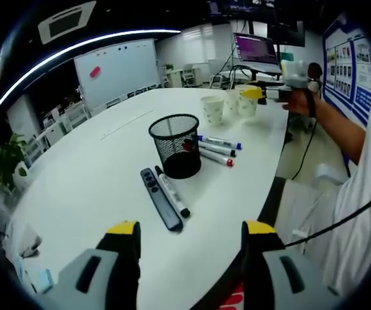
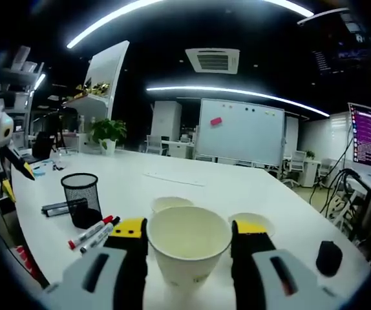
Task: Place the scattered laser pointers and whiteboard markers into the pen holder and stack the scattered paper cups together
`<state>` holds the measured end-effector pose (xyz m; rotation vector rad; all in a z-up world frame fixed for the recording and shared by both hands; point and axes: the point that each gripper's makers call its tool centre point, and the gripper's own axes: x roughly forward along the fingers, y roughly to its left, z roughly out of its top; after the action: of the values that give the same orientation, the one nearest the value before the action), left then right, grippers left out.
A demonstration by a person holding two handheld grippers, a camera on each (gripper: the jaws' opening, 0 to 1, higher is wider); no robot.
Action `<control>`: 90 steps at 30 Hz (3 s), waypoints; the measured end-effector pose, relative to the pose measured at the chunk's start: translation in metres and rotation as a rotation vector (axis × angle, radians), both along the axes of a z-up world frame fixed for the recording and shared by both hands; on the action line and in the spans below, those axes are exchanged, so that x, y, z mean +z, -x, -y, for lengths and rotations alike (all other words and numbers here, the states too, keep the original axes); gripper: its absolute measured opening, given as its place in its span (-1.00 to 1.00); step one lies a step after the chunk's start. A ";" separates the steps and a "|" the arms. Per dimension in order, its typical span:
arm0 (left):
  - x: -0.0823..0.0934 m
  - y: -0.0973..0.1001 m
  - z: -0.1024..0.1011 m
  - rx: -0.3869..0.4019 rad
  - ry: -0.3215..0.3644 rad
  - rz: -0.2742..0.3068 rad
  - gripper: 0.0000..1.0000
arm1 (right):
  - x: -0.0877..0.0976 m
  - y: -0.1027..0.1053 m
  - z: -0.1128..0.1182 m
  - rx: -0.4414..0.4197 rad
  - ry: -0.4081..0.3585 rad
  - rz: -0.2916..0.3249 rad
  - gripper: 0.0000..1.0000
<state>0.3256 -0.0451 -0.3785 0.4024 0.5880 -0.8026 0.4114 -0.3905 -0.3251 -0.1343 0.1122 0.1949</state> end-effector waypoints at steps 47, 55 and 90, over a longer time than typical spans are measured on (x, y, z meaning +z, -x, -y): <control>-0.001 0.000 -0.004 0.013 0.002 0.003 0.26 | 0.046 -0.005 0.014 -0.007 0.026 0.071 0.03; 0.000 -0.002 -0.007 0.026 0.013 0.004 0.26 | 0.049 -0.006 0.011 0.001 0.041 0.069 0.03; -0.002 -0.006 -0.008 0.038 0.028 0.002 0.24 | 0.057 -0.011 0.016 -0.015 0.054 0.066 0.03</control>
<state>0.3312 -0.0368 -0.3808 0.3659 0.5804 -0.7733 0.4229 -0.4067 -0.2681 -0.1933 0.0524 0.1719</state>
